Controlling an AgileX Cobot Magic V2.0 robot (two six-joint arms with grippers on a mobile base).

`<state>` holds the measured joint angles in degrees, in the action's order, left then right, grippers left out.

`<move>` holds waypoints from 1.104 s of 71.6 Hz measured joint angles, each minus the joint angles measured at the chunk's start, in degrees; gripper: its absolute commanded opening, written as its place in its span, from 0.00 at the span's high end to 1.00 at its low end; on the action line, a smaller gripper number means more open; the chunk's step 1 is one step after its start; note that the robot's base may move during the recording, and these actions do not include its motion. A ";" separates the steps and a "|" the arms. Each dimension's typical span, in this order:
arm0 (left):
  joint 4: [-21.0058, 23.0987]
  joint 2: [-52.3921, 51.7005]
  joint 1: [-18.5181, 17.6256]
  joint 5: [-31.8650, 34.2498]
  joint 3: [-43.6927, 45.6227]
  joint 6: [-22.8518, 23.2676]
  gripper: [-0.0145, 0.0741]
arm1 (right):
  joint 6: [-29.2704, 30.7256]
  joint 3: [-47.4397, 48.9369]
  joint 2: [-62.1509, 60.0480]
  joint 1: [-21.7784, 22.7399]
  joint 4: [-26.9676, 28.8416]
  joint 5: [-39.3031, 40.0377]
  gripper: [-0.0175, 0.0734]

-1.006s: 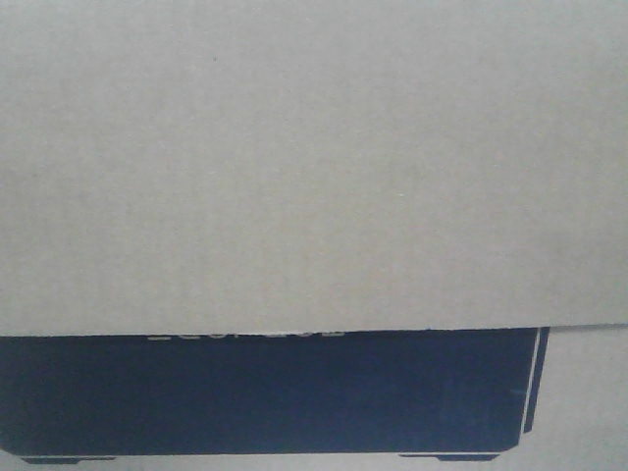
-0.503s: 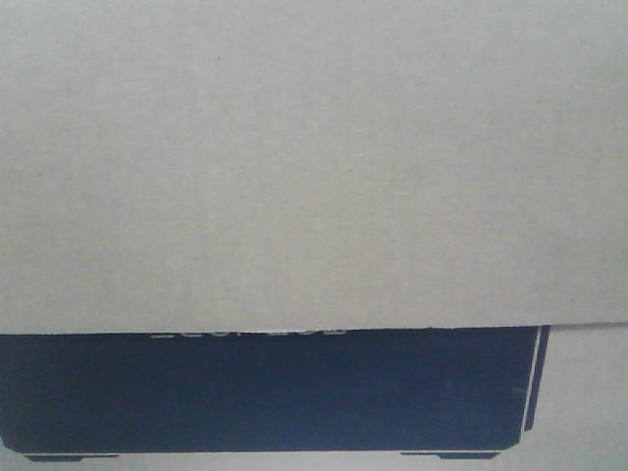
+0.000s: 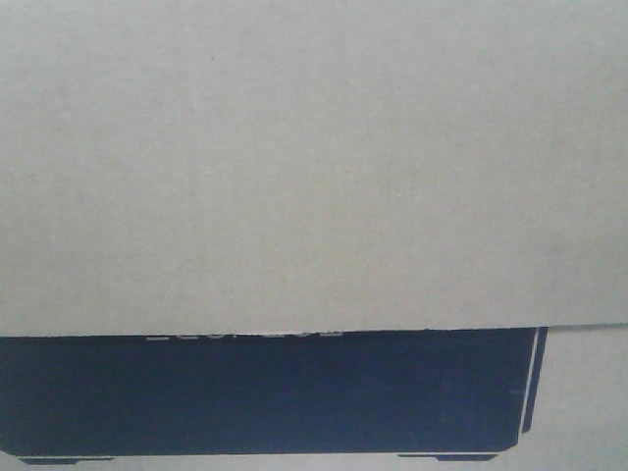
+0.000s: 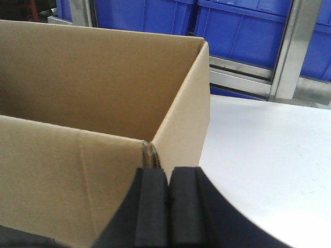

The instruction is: Grab box from left shelf to table start

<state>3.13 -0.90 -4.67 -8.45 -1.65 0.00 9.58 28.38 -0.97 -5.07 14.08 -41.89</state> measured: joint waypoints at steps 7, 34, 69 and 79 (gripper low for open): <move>0.00 0.00 0.00 0.00 0.00 0.00 0.95 | 0.00 0.00 0.00 0.00 0.00 0.00 0.73; 0.00 0.00 0.00 0.00 0.00 0.00 0.95 | 0.00 0.00 0.00 0.00 0.00 0.00 0.73; 0.00 0.00 0.00 0.00 0.00 0.00 0.95 | 0.00 -0.91 0.00 0.14 -0.78 2.15 0.73; 0.00 0.00 0.00 0.00 0.00 0.00 0.95 | 0.00 -5.27 0.00 2.65 -5.60 9.20 0.73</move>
<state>3.13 -0.90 -4.67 -8.45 -1.65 0.00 9.58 23.11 -0.97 -2.42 8.48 -32.68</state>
